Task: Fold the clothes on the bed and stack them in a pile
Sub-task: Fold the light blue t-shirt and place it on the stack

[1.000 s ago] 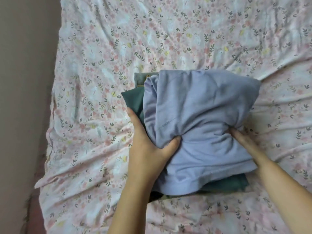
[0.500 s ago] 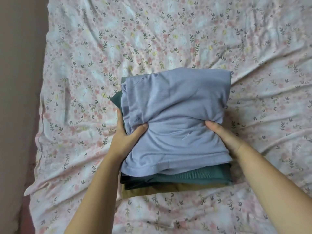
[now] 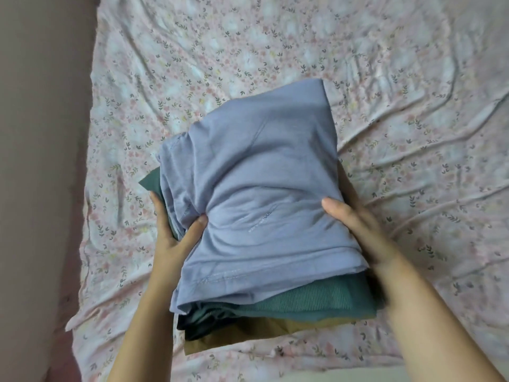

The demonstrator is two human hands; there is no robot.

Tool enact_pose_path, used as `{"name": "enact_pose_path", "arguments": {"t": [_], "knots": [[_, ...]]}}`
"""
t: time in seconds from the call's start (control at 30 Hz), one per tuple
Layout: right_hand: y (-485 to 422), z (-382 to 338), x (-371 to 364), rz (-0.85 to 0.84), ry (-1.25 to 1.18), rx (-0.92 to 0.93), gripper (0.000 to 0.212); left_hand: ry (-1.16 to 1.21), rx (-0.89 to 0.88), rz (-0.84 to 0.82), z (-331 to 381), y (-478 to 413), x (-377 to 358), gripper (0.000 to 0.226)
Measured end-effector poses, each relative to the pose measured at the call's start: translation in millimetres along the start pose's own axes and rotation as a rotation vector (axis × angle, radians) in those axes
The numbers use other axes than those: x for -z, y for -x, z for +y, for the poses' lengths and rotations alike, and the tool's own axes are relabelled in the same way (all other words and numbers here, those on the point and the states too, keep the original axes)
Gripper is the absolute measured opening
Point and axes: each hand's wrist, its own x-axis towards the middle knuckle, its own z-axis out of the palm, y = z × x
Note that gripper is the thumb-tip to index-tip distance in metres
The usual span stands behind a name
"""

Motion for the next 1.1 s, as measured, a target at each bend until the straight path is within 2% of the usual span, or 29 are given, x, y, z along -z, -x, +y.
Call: {"name": "enact_pose_path", "arguments": {"t": [0.27, 0.37, 0.5, 0.57, 0.83, 0.97, 1.1], "knots": [[67.0, -80.1, -13.6, -0.012, -0.030, 0.047, 0.060, -0.006, -0.098, 0.010, 99.5, 77.7, 29.9, 0.081], [104.6, -116.5, -18.5, -0.038, 0.009, 0.079, 0.045, 0.019, -0.126, 0.011, 132.1, 117.8, 42.1, 0.076], [143.1, -145.7, -25.1, -0.066, 0.047, 0.100, 0.057, 0.085, -0.118, 0.024, 154.7, 169.3, 66.5, 0.080], [155.2, -158.3, -32.0, -0.095, 0.062, 0.090, 0.049, 0.114, -0.108, 0.067, 163.7, 191.3, 78.3, 0.080], [193.5, -195.0, -98.5, -0.317, 0.122, 0.101, 0.048, 0.193, -0.150, 0.259, 179.7, 257.2, 150.0, 0.092], [208.7, -201.0, -153.0, -0.440, 0.160, 0.111, 0.062, 0.222, -0.175, 0.393, 171.2, 285.4, 196.4, 0.094], [218.0, -191.1, -214.3, -0.468, 0.357, 0.138, 0.048, 0.284, -0.188, 0.513, 147.3, 316.5, 246.5, 0.091]]}}
